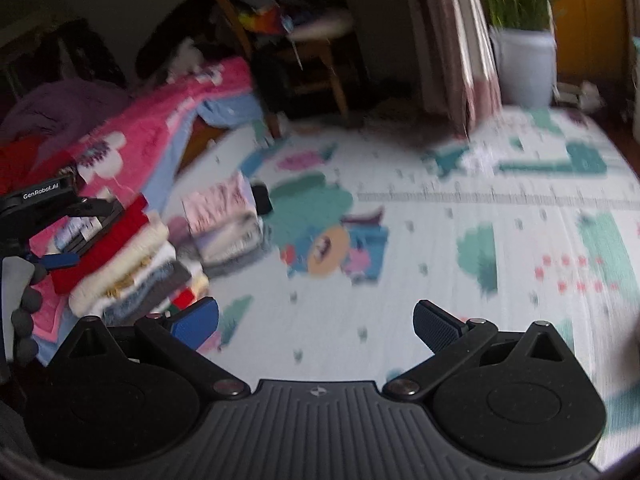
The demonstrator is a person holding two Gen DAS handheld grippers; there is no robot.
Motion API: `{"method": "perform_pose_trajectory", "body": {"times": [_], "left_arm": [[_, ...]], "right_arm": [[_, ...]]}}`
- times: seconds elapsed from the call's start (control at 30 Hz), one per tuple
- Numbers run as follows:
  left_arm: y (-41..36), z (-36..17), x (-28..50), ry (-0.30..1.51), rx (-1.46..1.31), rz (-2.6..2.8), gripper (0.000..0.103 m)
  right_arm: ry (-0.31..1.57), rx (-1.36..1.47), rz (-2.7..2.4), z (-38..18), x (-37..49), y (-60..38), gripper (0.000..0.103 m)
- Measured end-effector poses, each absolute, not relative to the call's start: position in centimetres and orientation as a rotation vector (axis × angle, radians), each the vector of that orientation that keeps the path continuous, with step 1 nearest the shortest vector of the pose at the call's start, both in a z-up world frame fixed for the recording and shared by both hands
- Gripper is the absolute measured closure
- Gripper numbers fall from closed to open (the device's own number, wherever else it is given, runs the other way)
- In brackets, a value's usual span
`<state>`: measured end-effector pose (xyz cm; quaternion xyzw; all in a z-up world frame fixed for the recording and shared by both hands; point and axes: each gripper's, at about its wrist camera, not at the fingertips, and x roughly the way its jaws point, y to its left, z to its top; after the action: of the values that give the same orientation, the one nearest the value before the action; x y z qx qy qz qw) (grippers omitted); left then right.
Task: Fold clothes
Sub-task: 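Swing both tools around toward the crumpled lavender-and-cream sweatshirt on the mat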
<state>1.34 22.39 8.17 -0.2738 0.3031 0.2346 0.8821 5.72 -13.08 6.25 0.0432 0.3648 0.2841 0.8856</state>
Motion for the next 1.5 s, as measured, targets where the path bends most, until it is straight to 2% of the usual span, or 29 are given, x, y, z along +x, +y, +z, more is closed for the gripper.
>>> {"method": "perform_pose_trajectory", "body": {"times": [0.2, 0.33, 0.4, 0.47, 0.5, 0.57, 0.77, 0.93, 1.0, 1.03, 1.07, 1.1, 1.5], "left_arm": [[29.7, 10.3, 0.5, 0.517, -0.528, 0.594, 0.001], [35.3, 10.8, 0.0, 0.454, -0.483, 0.707, 0.004], [38.5, 10.1, -0.8, 0.416, -0.513, 0.766, 0.011], [41.8, 8.6, -1.8, 0.384, -0.573, 0.816, 0.025], [43.0, 8.0, -2.4, 0.365, -0.604, 0.829, 0.027], [45.1, 6.7, -3.3, 0.321, -0.661, 0.845, 0.029], [47.4, 4.7, -3.2, 0.348, -0.695, 0.869, 0.031], [48.3, 2.9, -2.5, 0.43, -0.687, 0.88, 0.045], [48.4, 2.7, -2.5, 0.434, -0.677, 0.871, 0.059], [48.3, 2.8, -2.4, 0.435, -0.655, 0.871, 0.073], [48.1, 3.1, -2.3, 0.435, -0.612, 0.875, 0.094], [47.8, 3.3, -2.3, 0.429, -0.569, 0.88, 0.103], [44.0, 8.9, -2.5, 0.238, -0.522, 0.663, 0.103]], "right_arm": [[0.705, 0.063, 0.687, 8.9, 9.5, -13.2, 0.0], [0.704, 0.008, 0.647, 8.7, 11.8, -13.7, 0.0], [0.761, 0.032, 0.618, 7.6, 12.5, -14.0, 0.0], [0.831, 0.076, 0.605, 6.6, 12.8, -14.4, 0.0], [0.854, 0.092, 0.609, 6.2, 12.6, -14.6, 0.0], [0.88, 0.09, 0.608, 5.6, 12.0, -14.6, 0.0], [0.907, 0.048, 0.64, 4.9, 10.2, -13.9, 0.0], [0.929, 0.053, 0.642, 4.6, 10.0, -14.3, 0.0], [0.939, 0.049, 0.63, 4.4, 10.1, -14.4, 0.0], [0.944, 0.048, 0.624, 4.3, 10.1, -14.4, 0.0], [0.949, 0.049, 0.619, 4.2, 10.2, -14.5, 0.0], [0.952, 0.051, 0.614, 4.1, 10.2, -14.6, 0.0], [0.929, 0.084, 0.58, 4.6, 9.8, -16.0, 0.0]]}}
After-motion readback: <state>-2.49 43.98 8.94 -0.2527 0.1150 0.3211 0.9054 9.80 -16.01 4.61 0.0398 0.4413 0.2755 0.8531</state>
